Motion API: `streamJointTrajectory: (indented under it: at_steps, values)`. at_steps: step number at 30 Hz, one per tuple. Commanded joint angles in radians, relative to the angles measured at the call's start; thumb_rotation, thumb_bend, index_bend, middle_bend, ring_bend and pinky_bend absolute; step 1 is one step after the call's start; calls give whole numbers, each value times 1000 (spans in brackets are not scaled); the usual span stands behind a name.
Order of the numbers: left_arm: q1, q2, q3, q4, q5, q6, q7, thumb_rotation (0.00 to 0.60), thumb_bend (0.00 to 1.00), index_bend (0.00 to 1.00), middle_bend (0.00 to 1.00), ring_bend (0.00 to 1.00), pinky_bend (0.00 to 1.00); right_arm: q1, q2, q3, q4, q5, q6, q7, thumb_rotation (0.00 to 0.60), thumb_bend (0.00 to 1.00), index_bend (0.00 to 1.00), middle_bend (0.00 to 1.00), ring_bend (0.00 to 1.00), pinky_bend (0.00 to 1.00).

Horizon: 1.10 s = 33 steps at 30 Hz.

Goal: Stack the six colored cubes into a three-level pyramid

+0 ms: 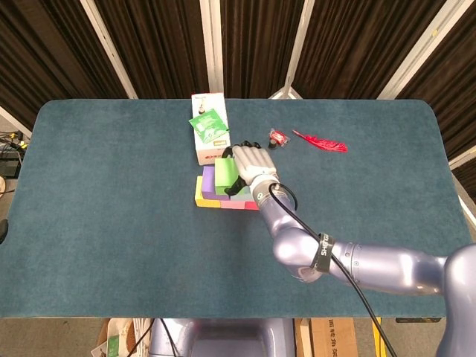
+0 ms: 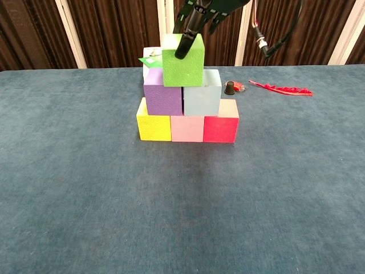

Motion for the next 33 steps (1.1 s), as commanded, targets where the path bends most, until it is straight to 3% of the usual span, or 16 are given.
streamJointTrajectory:
  at_steps: [1,23,33]
  values:
    - [0,2,-1,-2,-2,-2,-3,600,363,119,38,0,0,2,-5,-1,0,-1,0,3,600,242,269,189,49,0]
    - [2,6,-9,-4,-11,-2,-13,600,363,119,37,0,0,12,-44,-2,32,-22,23,15,600,241,269,182,38,0]
    - [2,4,-9,-3,-11,-2,-14,600,363,119,36,0,0,11,-50,-1,41,-30,36,12,600,242,269,323,132,0]
